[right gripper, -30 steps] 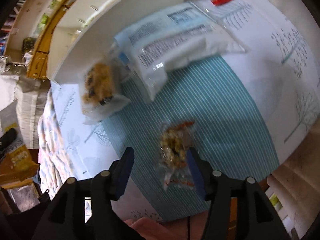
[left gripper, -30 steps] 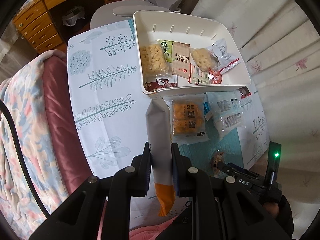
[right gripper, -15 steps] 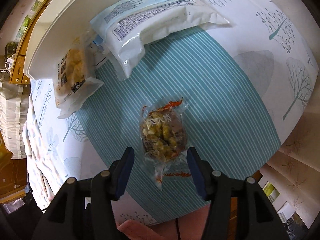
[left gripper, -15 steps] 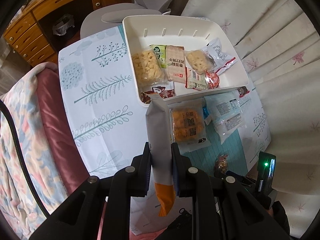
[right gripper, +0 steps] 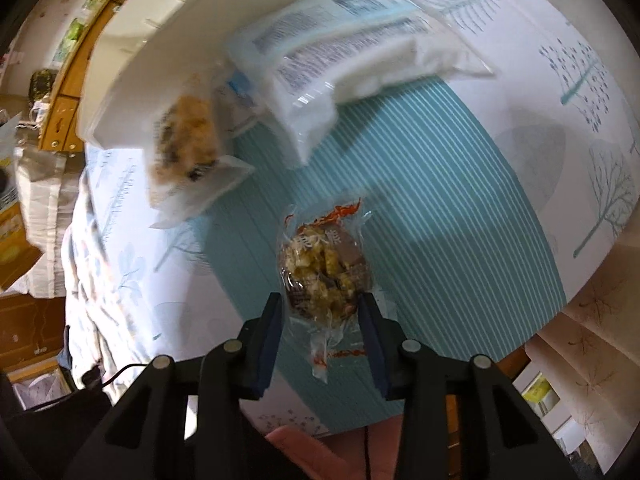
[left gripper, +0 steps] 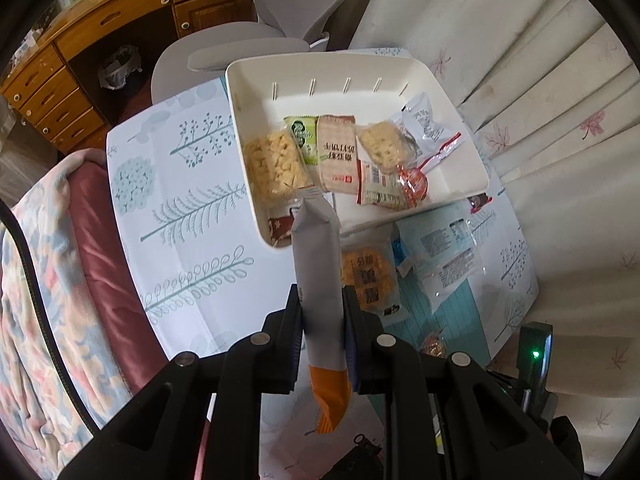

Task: Organize snacks
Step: 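Close the right tool on the small clear nut bag and lift it, then carry the white oat-stick packet and the nut bag over the white tray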

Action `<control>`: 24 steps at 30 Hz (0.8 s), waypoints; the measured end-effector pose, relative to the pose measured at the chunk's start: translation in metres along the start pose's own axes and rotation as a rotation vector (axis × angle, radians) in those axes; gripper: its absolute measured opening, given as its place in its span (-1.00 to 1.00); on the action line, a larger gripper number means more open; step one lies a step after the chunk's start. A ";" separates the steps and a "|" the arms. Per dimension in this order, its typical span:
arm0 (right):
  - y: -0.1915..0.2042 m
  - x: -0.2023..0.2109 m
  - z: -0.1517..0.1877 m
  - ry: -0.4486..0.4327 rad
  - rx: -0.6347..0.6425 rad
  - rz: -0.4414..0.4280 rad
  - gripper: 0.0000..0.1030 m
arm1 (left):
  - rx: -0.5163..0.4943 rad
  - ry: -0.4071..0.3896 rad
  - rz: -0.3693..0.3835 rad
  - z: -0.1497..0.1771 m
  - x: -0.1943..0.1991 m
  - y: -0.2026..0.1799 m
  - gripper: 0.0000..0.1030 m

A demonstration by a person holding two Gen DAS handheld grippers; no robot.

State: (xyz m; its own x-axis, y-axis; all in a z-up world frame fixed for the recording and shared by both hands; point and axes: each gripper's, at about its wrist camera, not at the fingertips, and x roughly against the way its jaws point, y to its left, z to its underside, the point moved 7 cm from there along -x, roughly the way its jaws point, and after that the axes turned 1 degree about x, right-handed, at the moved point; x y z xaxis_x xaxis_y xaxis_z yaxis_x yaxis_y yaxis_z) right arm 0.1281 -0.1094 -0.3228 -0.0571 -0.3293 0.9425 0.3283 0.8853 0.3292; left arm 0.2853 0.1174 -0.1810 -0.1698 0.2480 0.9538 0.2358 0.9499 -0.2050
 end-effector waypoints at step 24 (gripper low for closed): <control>0.091 0.084 -0.122 -0.204 0.285 -0.064 -0.25 | 0.050 -0.051 -0.057 -0.070 -0.019 -0.017 -0.68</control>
State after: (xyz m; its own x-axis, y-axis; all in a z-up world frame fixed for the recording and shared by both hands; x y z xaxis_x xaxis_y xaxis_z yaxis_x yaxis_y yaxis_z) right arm 0.2680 -0.0967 -0.2206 -0.2657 -0.3405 0.9019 0.0437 0.9304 0.3641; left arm 0.3518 0.0837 -0.1801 -0.2308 0.2018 0.9519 0.1770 0.9707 -0.1628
